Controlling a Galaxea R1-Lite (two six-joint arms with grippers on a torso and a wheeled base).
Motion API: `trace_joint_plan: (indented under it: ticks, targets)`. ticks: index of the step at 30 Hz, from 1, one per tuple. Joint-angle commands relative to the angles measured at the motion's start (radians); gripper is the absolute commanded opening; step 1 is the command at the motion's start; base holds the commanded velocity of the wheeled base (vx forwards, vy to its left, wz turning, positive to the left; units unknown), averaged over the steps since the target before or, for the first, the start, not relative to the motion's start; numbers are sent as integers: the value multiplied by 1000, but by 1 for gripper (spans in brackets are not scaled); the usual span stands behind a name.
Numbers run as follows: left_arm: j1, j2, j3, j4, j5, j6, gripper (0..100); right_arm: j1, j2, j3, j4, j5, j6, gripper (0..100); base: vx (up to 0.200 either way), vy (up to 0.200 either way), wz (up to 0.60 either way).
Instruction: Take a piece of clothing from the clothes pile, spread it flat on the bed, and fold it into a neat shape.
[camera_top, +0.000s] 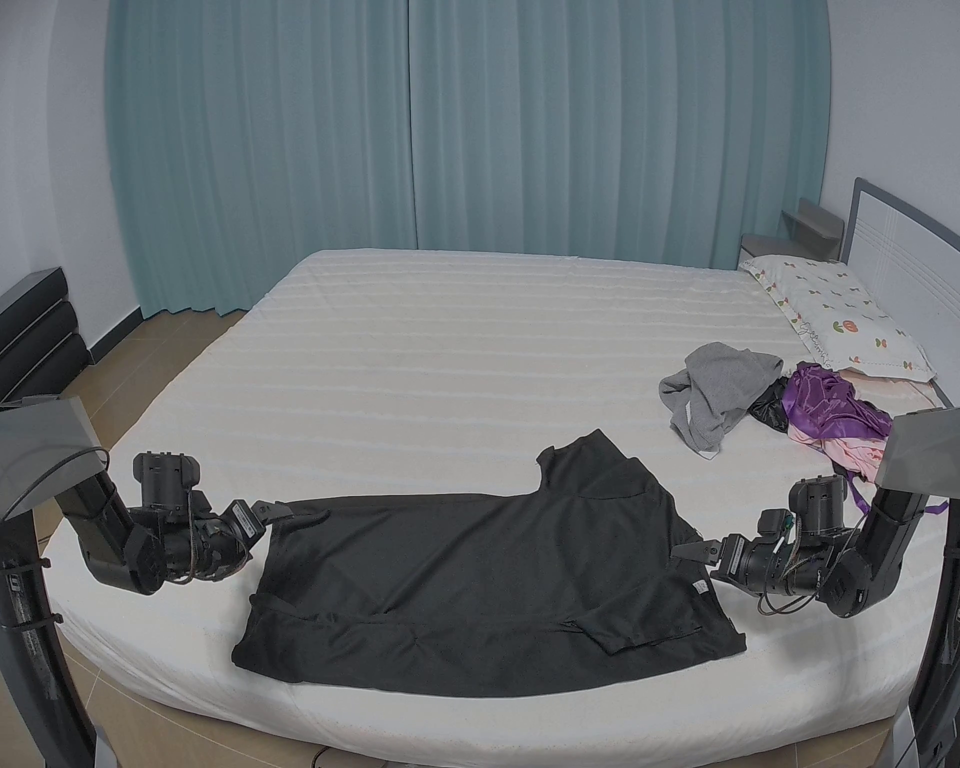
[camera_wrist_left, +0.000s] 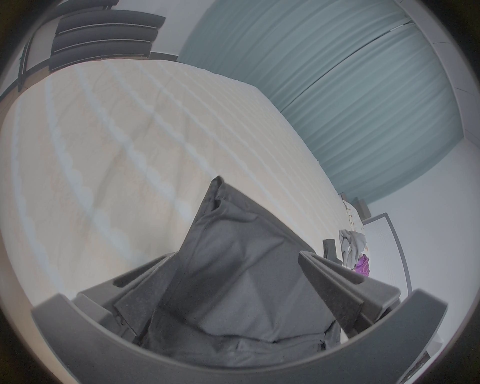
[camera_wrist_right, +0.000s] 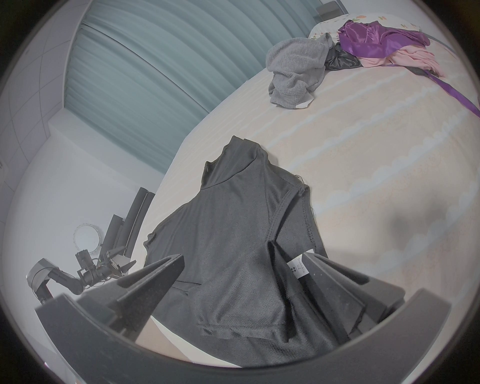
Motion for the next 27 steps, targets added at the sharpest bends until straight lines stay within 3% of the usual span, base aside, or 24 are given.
trace_joint_plan:
  ticks: [1,13,27]
  targets:
    - [1,76,-190,90,4,0,100,8,0,4,0,-1,0,100,0,0,0]
    - [-4,267,-514,219,87,44,100,10,6,4,0,-1,0,100,0,0,0]
    - [-8,329,-572,223,109,61,100,12,11,4,0,-3,0,100,0,0,0]
